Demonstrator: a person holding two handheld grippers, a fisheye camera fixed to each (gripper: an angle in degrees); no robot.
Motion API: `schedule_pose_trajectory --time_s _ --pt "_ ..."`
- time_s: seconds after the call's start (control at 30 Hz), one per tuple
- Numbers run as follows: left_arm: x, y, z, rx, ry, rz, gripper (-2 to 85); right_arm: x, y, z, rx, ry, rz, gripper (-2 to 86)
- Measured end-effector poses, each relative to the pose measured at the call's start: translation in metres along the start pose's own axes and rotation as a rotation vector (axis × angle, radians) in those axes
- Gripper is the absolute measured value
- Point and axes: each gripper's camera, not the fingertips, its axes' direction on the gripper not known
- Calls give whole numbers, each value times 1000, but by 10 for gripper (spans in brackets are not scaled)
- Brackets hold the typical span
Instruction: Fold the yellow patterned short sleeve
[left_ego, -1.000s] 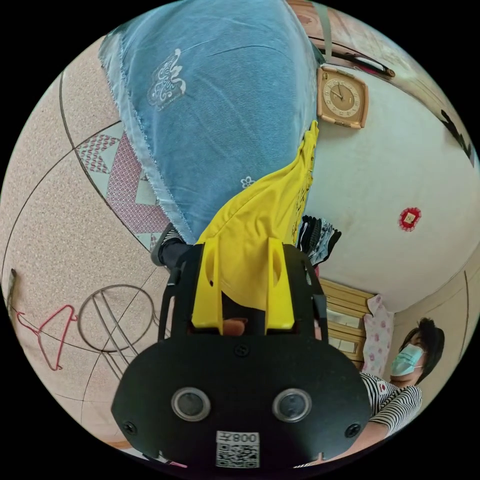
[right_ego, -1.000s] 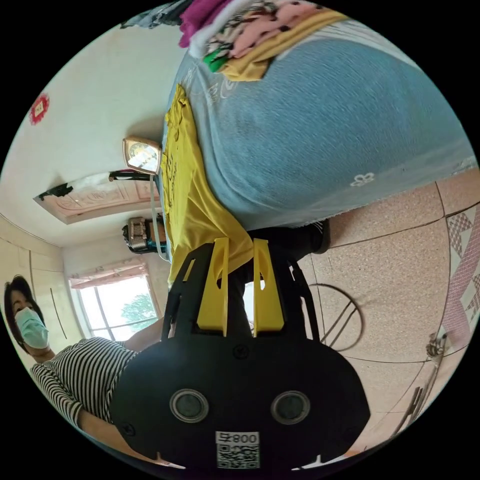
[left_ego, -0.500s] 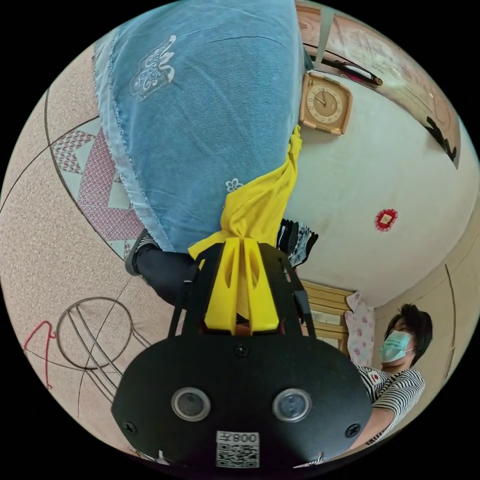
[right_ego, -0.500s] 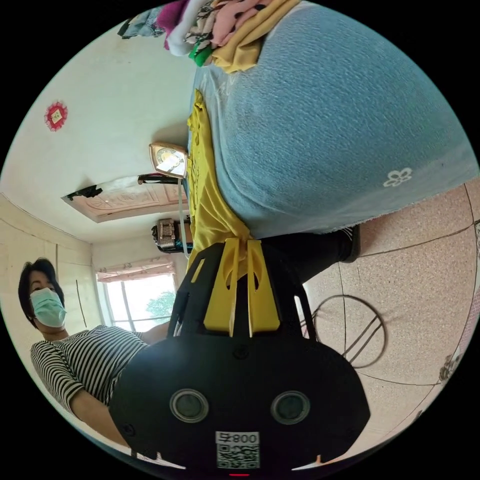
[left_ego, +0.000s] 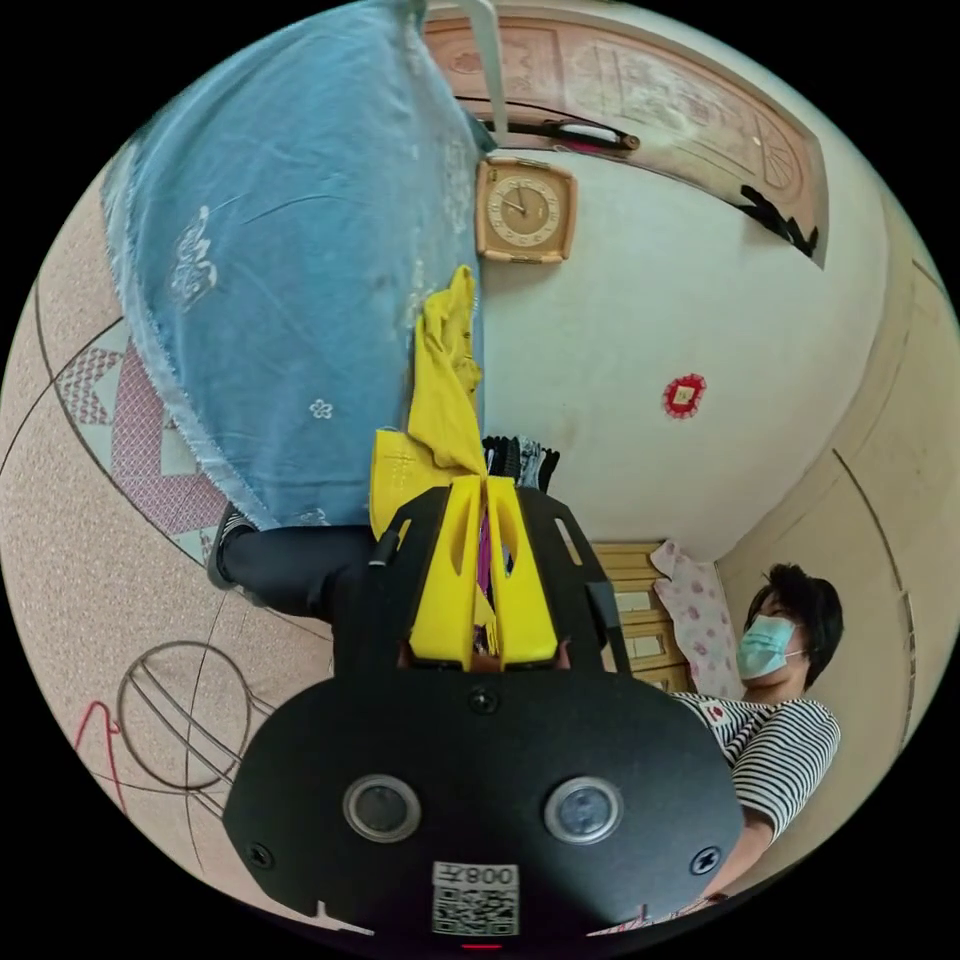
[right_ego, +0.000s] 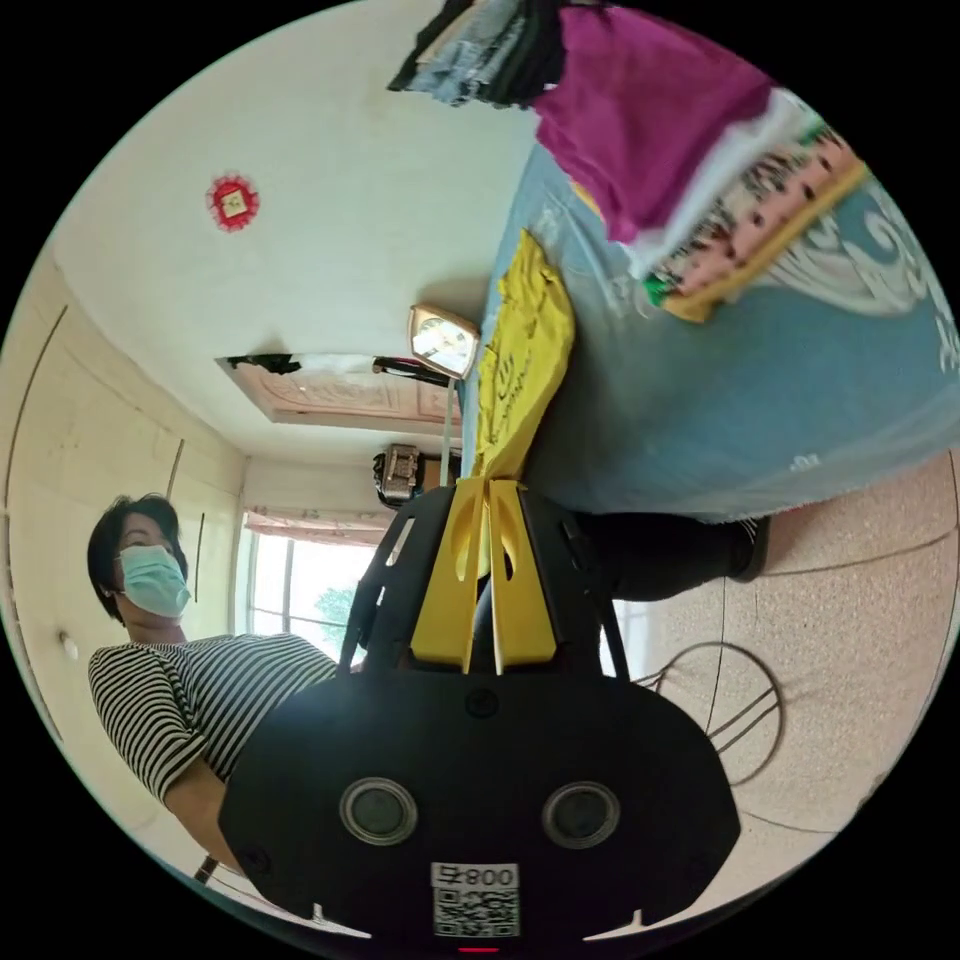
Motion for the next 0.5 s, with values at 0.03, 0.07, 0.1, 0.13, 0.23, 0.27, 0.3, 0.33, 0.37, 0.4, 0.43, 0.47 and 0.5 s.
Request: schedule_pose_trajectory --time_s 0.03,0.07,0.1,0.13,0.23,0.27,0.3,0.33,0.37,0.4,0.43,0.47,0.5 --pt "4 2 -1 -3 8 14 5 -8 -2 0 0 -5 -18 4" --pt "11 5 -1 -6 27 38 5 -23 -7 0 2 -13 -49 4" --pt "17 8 -2 -5 47 57 5 -38 -11 -1 8 -26 -80 4" --pt "20 9 -2 -3 57 66 5 -45 -13 -1 11 -34 -94 4" --pt "34 18 -4 2 106 112 5 -77 -20 -6 32 -63 -157 3" --pt "41 22 -5 0 121 133 6 -90 -22 -9 40 -71 -182 3" --pt "48 26 -6 -3 132 155 6 -102 -23 -12 45 -77 -204 3" --pt "51 28 -7 -3 137 164 6 -107 -23 -14 49 -80 -215 3" --pt "58 33 -9 -4 150 184 6 -118 -22 -18 56 -87 -236 2" --pt "64 37 -11 -6 161 202 5 -129 -21 -22 62 -92 -255 2" --pt "66 40 -13 -6 167 209 5 -133 -21 -24 65 -94 -264 2" --pt "71 45 -16 -5 182 225 5 -143 -19 -28 73 -102 -282 2" --pt "76 51 -20 -5 197 242 5 -152 -16 -33 80 -117 -302 2"
